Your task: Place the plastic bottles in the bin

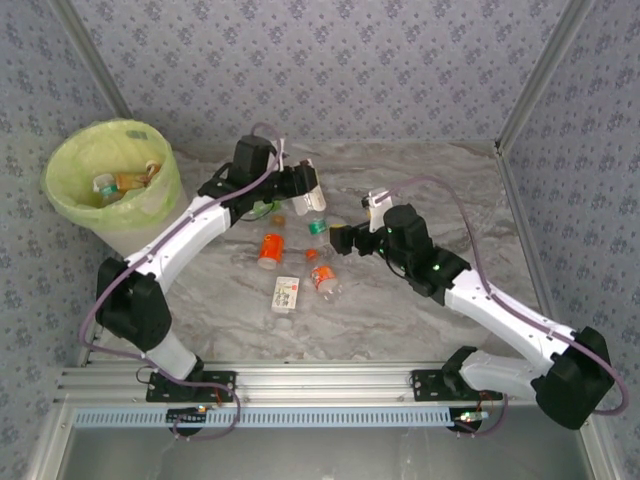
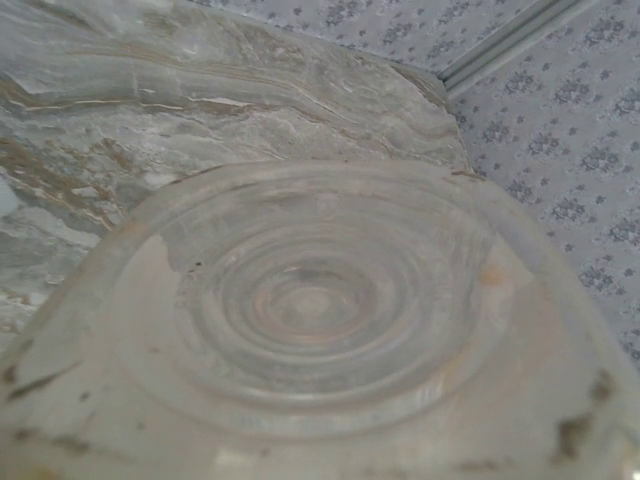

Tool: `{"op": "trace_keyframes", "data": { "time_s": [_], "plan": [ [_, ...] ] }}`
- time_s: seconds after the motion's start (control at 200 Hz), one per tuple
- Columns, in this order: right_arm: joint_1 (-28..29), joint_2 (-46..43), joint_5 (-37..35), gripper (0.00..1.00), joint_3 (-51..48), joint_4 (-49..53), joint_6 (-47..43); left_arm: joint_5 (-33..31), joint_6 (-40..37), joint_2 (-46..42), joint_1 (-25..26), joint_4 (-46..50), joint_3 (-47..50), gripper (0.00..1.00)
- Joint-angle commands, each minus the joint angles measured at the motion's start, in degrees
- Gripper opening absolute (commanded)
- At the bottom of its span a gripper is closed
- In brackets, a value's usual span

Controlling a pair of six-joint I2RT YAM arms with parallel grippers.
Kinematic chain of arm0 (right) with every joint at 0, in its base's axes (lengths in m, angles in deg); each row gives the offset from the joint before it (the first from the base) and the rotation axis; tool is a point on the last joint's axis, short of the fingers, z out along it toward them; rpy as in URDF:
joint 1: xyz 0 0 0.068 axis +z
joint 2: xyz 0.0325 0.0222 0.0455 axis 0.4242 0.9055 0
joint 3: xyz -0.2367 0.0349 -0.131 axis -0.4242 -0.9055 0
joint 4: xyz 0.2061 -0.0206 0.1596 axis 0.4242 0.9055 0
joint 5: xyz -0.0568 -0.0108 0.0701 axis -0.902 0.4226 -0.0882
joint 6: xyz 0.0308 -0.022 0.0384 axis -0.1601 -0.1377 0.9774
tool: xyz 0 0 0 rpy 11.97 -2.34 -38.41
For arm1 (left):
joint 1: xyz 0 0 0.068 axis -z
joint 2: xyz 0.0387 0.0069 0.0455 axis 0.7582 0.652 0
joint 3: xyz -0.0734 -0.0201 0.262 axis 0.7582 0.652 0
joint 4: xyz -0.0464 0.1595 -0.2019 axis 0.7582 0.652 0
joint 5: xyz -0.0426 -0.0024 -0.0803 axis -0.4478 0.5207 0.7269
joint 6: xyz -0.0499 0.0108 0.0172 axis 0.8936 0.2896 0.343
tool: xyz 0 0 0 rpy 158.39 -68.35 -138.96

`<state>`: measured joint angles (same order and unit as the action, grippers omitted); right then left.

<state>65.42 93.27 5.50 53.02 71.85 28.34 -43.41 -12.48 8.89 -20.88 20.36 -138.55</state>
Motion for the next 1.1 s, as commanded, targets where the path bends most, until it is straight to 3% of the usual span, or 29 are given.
{"op": "trace_keyframes", "data": {
  "time_s": [0.0,0.31,0.46,0.994,1.094],
  "plan": [
    [-0.39,-2.20,-6.59,1.00,-1.60,1.30,1.74,-1.86,-2.21,-4.67,-1.70,2.00,-1.55,0.42],
    [-1.17,-4.88,-7.26,1.00,-6.04,-7.89,0.89,-6.94,-8.79,-12.71,-6.59,8.41,-4.66,0.42],
    [-1.29,-4.11,-6.70,1.00,-5.50,-8.38,0.07,-17.34,-16.51,-16.17,-8.03,12.17,-9.26,0.43],
    [-1.33,-3.48,-10.19,1.00,-3.84,-6.61,1.73,-29.19,-20.05,-20.78,-25.60,12.60,-17.06,0.41],
    [-1.37,-3.48,-10.44,1.00,-3.87,-6.35,1.83,-33.83,-22.10,-20.46,-28.18,11.26,-17.79,0.41]
  ]
}}
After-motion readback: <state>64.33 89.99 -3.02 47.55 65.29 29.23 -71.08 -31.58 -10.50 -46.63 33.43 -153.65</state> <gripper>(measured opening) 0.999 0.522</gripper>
